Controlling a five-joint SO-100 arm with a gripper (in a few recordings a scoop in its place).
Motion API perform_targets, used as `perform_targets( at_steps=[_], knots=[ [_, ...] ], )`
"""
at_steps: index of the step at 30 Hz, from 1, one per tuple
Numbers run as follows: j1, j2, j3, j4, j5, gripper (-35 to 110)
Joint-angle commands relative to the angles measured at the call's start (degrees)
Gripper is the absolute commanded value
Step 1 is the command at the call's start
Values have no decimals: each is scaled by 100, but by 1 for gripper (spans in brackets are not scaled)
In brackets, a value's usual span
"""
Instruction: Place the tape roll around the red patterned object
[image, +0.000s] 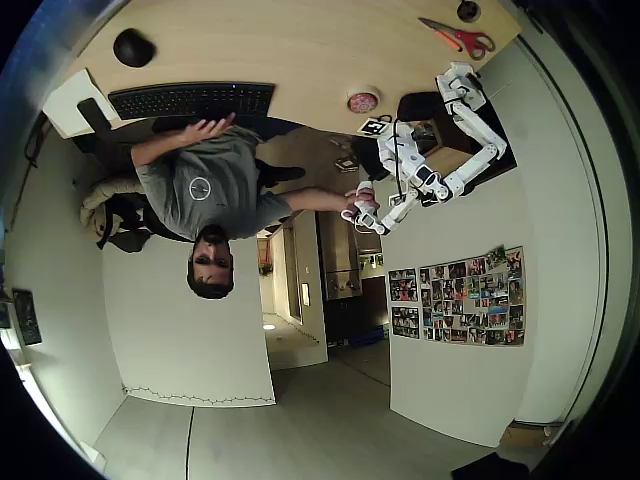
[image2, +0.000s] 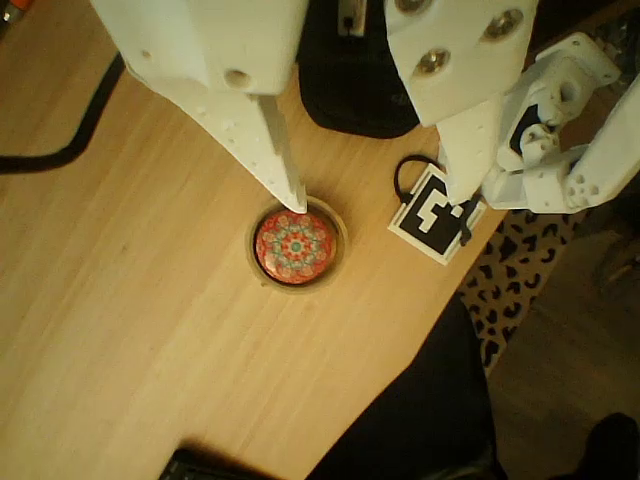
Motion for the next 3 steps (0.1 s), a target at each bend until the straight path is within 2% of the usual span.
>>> perform_targets(
  at_steps=[1,3],
  knots=[
    [18,255,229,-114,-97,36],
    [18,281,316,-185,-105,36]
  ],
)
